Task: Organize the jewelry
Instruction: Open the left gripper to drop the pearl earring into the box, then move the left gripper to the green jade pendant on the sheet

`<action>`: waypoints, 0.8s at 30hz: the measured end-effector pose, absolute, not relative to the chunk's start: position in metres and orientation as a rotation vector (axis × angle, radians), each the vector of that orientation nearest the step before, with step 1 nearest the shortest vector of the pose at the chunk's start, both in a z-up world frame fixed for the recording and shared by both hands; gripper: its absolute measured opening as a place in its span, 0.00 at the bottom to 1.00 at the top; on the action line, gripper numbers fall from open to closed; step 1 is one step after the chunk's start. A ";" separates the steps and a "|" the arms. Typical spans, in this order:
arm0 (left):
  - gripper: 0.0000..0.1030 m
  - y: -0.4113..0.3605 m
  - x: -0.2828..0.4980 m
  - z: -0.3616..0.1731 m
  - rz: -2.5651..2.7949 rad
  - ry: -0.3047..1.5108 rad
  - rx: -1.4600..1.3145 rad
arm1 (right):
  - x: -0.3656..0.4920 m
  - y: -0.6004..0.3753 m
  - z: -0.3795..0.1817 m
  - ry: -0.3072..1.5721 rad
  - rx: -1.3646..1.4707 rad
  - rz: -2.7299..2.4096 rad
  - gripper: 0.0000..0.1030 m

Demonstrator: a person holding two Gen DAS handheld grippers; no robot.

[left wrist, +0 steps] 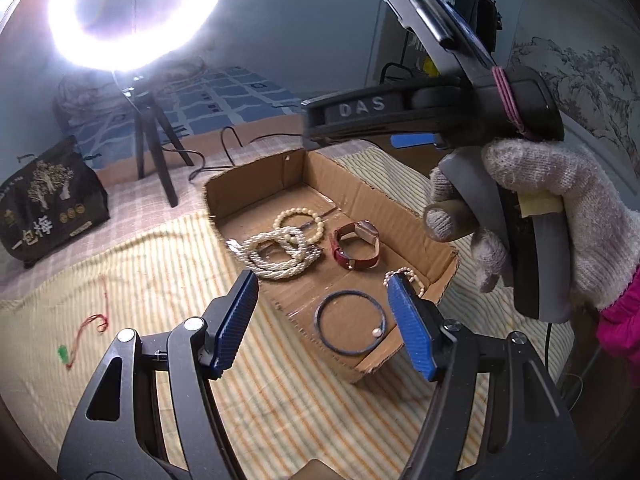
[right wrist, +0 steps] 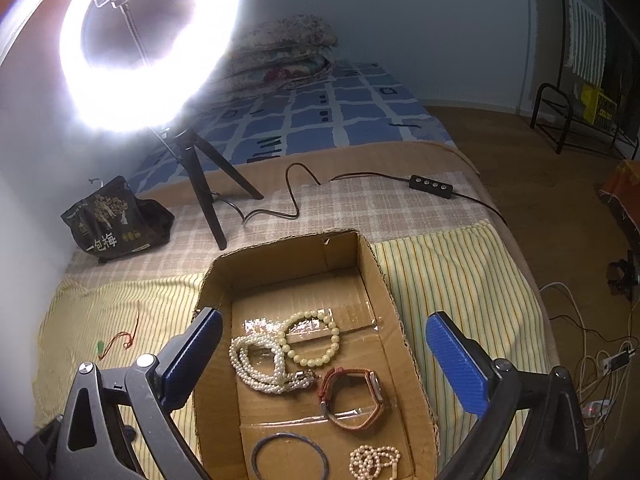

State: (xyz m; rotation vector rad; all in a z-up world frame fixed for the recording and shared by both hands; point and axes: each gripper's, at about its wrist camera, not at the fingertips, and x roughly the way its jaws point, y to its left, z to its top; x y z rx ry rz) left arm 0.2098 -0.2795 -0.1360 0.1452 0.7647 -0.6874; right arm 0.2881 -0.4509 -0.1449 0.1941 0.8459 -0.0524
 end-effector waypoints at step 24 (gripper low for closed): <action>0.67 -0.121 0.204 -0.118 -0.495 0.739 0.025 | 0.248 -0.377 -0.119 0.798 0.112 0.080 0.99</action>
